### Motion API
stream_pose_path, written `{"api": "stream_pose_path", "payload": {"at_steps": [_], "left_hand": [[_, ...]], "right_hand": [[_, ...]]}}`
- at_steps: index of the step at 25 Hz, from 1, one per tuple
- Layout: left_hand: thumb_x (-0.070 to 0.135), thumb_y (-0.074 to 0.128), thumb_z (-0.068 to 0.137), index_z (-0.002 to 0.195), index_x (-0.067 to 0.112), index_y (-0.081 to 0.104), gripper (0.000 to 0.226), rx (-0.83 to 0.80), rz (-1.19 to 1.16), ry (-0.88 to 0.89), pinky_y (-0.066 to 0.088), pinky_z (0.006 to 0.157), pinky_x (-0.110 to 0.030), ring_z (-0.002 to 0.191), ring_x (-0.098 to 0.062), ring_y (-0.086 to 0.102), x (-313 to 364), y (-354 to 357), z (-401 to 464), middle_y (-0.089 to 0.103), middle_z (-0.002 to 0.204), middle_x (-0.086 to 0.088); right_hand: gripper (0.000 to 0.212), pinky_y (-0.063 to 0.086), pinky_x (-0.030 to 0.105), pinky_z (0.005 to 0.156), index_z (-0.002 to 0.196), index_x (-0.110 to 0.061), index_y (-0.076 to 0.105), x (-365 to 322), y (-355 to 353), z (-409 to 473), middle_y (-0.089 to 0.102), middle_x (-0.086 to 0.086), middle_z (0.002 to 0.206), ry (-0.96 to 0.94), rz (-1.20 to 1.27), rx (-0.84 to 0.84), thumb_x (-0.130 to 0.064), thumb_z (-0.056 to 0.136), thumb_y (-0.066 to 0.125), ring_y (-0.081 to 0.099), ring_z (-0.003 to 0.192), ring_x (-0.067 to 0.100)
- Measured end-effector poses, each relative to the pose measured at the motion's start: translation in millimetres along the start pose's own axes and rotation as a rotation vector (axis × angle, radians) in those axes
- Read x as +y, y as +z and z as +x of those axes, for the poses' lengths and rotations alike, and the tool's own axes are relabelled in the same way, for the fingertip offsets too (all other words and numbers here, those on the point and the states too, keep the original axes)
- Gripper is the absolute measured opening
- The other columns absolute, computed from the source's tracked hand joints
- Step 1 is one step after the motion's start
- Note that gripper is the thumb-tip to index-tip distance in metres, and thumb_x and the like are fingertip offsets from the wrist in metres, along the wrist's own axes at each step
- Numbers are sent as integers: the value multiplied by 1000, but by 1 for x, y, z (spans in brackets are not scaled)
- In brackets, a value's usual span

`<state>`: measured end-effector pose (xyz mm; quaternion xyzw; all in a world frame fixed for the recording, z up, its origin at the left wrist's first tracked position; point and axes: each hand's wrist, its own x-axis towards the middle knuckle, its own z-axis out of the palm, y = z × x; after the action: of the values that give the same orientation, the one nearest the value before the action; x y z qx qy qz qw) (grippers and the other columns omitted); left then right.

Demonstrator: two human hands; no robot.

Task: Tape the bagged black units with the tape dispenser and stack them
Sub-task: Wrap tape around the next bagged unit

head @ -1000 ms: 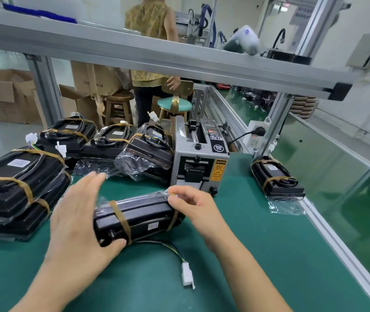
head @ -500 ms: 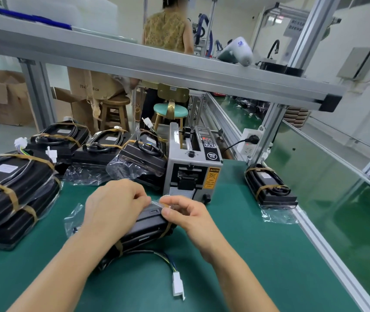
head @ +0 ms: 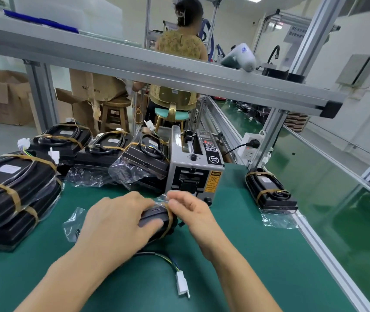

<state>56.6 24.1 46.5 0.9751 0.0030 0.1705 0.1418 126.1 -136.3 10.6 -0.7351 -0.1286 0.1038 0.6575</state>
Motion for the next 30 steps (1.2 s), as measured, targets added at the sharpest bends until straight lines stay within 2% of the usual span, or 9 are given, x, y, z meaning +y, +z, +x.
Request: {"api": "stream_pose_path", "payload": {"at_steps": [3, 5, 8, 12, 18, 20, 23, 26, 30], "left_hand": [[62, 57, 77, 126, 44, 45, 54, -35, 9, -25, 42, 80, -24, 106, -9, 58, -1, 4, -12, 56, 122, 23], [56, 62, 76, 122, 42, 46, 51, -8, 13, -55, 40, 76, -23, 102, -8, 59, 1, 6, -14, 59, 115, 22], [56, 63, 75, 121, 41, 47, 50, -12, 30, -73, 39, 74, -23, 102, -8, 59, 3, 9, -12, 60, 113, 21], [56, 63, 75, 121, 40, 48, 51, -6, 17, -63, 40, 75, -22, 101, -7, 59, 1, 11, -15, 60, 112, 20], [56, 61, 76, 123, 41, 46, 51, -6, 19, -62, 39, 76, -23, 103, -7, 57, 0, 12, -15, 58, 114, 20], [56, 62, 76, 121, 40, 48, 49, -5, -2, -73, 39, 75, -24, 101, -8, 58, 0, 11, -14, 59, 112, 19], [57, 61, 75, 114, 38, 54, 43, 19, -36, -94, 41, 73, -25, 96, -10, 60, -1, 10, -13, 62, 107, 18], [54, 66, 72, 107, 36, 59, 40, 44, -53, -109, 40, 67, -27, 89, -14, 62, 2, 10, -14, 65, 100, 15], [51, 70, 68, 101, 35, 62, 37, 63, -40, -119, 42, 64, -28, 84, -16, 63, 5, 10, -15, 67, 94, 14]], "right_hand": [[17, 39, 22, 61, 77, -21, 68, -4, -10, 19, 56, -6, 64, 75, -34, 482, -17, 91, 58, 46, 61, 12], [25, 30, 27, 58, 63, -14, 59, -6, -14, 33, 41, -4, 55, 105, -70, 646, -14, 87, 54, 30, 56, 15], [39, 30, 28, 58, 50, -17, 46, -8, -8, 49, 37, -5, 49, 162, -132, 728, -15, 88, 56, 28, 54, 17], [33, 43, 26, 57, 57, -25, 59, -7, 1, 61, 62, -2, 65, 206, -146, 809, -23, 89, 64, 55, 65, 18], [30, 44, 31, 65, 59, -19, 55, -13, 7, 76, 56, -3, 64, 306, 142, 927, -11, 84, 69, 53, 64, 17], [28, 40, 31, 60, 62, -17, 53, -20, 9, 66, 53, -2, 65, 331, 256, 860, -10, 84, 68, 45, 60, 13], [13, 34, 22, 62, 72, -20, 65, -29, 10, 24, 58, -5, 72, 259, 323, 536, -25, 82, 71, 52, 68, 11], [4, 38, 14, 73, 73, -27, 78, -30, 21, -22, 67, -18, 105, 158, 229, 215, -31, 73, 76, 61, 87, -14], [17, 40, 2, 70, 68, -15, 75, -18, 31, -36, 56, -11, 126, 91, 193, 195, -12, 83, 70, 55, 93, -22]]}}
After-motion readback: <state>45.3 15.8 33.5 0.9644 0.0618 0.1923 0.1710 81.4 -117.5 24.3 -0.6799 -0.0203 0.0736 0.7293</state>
